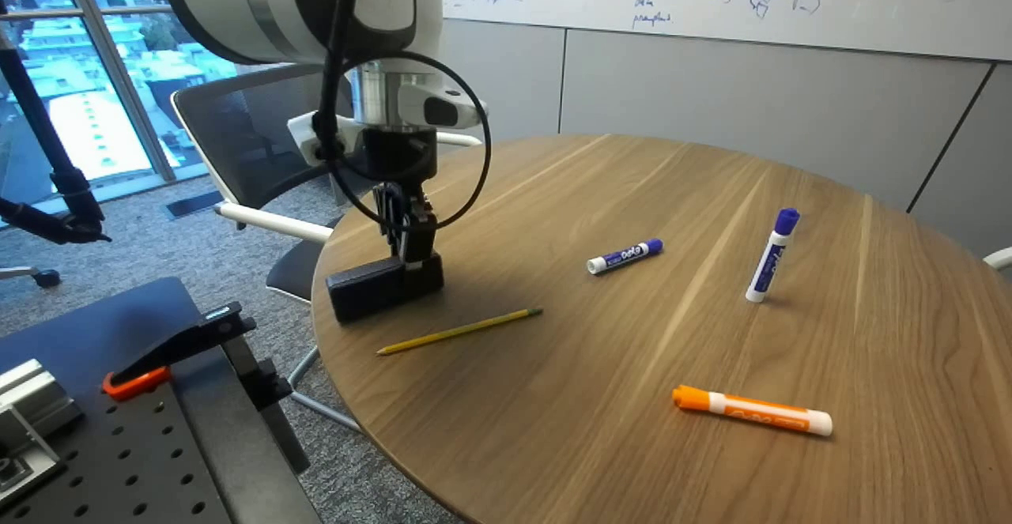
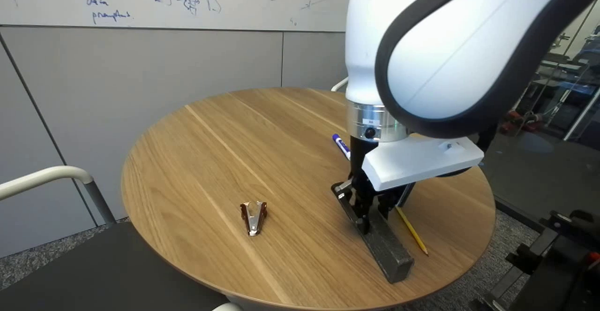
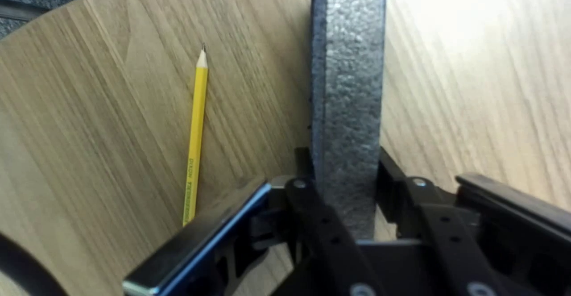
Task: Pick up the white board eraser and move it backwards.
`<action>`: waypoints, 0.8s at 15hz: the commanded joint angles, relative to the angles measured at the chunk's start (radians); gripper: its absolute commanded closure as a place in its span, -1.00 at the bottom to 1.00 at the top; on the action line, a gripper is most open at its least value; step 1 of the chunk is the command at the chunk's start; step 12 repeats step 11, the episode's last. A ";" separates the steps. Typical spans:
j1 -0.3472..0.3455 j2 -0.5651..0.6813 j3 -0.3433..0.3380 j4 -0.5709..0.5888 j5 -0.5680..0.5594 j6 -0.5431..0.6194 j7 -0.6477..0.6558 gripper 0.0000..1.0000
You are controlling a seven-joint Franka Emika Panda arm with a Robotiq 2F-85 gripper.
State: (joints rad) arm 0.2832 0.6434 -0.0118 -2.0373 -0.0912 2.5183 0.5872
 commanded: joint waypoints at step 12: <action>-0.047 -0.241 0.034 -0.156 0.084 -0.066 -0.145 -1.00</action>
